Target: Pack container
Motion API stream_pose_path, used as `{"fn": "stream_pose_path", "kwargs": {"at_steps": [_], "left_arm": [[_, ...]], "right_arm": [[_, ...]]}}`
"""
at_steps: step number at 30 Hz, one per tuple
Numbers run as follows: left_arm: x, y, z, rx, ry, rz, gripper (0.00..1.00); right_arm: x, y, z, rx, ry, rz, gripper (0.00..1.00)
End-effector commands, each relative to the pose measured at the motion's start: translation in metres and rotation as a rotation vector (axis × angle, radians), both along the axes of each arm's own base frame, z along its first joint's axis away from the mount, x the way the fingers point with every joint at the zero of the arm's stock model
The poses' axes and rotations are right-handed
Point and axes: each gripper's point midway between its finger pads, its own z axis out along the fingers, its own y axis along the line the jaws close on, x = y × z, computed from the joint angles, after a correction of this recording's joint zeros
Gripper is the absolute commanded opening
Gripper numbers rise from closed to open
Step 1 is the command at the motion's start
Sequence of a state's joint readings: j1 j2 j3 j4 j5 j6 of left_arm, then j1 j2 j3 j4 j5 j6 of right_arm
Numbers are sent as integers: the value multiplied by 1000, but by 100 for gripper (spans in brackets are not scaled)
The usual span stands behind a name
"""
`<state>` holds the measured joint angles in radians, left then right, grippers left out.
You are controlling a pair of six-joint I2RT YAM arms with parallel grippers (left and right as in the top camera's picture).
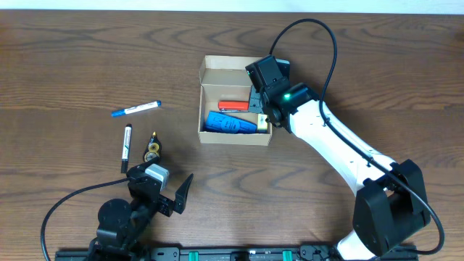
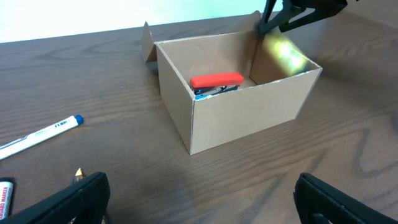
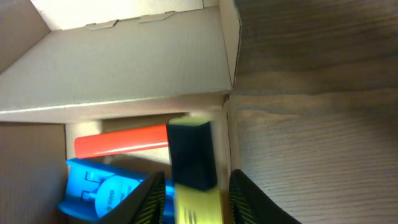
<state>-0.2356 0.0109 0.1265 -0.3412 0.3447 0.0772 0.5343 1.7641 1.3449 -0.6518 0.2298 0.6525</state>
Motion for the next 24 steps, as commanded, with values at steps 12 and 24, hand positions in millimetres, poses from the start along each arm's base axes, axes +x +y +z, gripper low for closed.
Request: {"fn": "stream_pose_path", "kwargs": {"at_steps": [12, 24], "left_arm": [[0, 0, -10, -7, 26, -1, 95], [0, 0, -10, -7, 26, -1, 95]], "right_arm": [[-13, 14, 47, 93, -40, 111, 43], [-115, -35, 104, 15, 67, 259, 49]]}}
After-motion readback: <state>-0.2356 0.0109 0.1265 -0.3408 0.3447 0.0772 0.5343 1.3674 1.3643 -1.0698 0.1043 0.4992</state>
